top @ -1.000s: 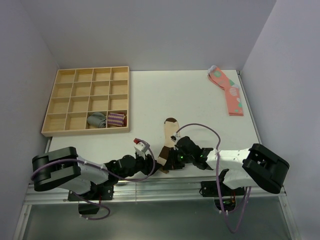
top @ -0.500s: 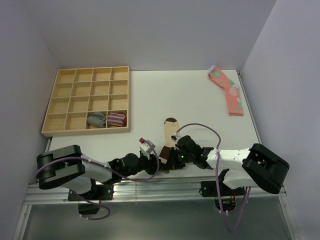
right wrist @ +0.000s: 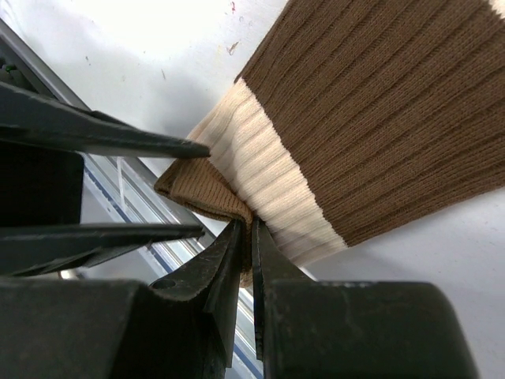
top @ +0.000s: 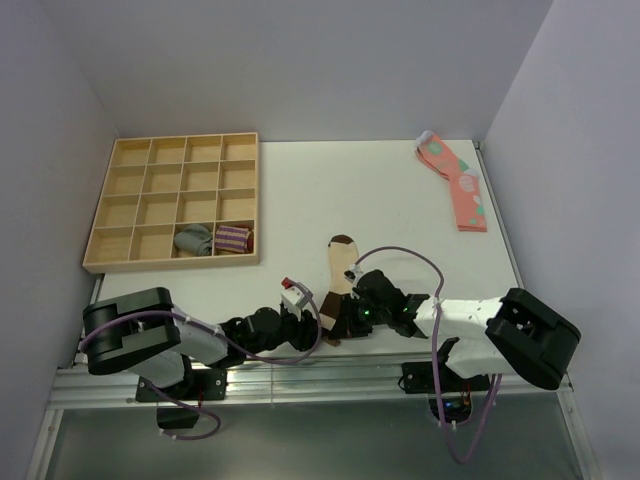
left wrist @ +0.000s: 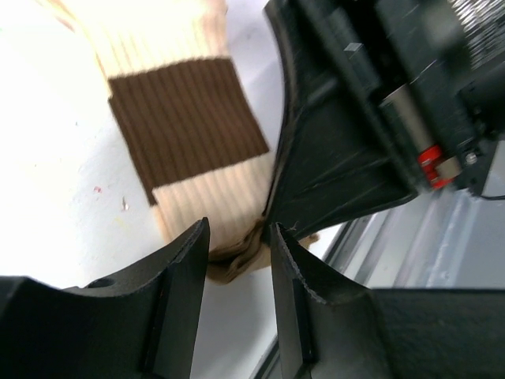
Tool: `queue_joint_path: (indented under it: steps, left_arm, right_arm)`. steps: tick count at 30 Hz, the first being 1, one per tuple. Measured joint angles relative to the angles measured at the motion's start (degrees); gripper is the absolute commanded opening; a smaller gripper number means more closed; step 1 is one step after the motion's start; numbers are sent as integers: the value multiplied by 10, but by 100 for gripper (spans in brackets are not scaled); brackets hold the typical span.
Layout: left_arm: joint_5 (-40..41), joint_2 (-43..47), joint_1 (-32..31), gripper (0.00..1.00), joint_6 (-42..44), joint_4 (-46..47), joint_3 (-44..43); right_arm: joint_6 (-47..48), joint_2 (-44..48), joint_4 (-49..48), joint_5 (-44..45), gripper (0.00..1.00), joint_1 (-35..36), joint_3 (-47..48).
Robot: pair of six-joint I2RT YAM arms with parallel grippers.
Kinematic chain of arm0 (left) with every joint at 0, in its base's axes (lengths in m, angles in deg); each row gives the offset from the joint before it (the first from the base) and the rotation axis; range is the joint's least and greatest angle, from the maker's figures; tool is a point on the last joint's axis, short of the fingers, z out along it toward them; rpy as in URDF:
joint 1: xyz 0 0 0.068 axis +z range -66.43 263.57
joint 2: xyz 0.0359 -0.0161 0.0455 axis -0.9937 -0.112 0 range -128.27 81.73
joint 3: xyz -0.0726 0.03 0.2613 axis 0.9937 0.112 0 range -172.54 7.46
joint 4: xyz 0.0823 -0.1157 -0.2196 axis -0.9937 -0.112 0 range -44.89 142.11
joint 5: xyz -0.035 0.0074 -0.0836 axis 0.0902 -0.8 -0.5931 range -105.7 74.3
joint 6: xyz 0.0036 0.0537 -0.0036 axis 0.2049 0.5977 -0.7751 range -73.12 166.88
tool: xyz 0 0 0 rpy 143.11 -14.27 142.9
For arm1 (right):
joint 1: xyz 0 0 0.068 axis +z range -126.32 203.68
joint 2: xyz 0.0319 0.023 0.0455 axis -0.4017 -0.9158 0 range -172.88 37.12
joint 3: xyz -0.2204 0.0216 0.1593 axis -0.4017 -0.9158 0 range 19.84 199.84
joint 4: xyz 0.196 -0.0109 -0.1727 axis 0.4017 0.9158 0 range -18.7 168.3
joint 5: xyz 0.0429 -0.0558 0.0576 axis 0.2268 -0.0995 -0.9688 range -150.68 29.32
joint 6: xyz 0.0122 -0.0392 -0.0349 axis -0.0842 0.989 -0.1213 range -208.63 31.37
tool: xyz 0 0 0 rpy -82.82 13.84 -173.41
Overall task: Roll the socks
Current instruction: Roll the sock at the center of the board.
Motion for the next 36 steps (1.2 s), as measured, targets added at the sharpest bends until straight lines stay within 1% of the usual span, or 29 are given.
queue_joint_path:
  steps: [21,26,28,31,36]
  left_arm:
    - [1,-9,0,43,-2,0,4]
    - [0,-11,0,41,-2,0,4]
    - [0,-14,0,40,-2,0,4]
    - [0,-18,0,35,-3,0,4]
    - [3,-23,0,17,-5,-10,-2]
  right_arm:
    - [7,10,4,-4,14,-10,-6]
    - [7,10,4,-6,14,-12,-7]
    - [7,10,4,-6,14,-12,-7]
    - [7,10,4,-6,14,-13,-7]
    - [7,11,4,-6,14,-13,-7]
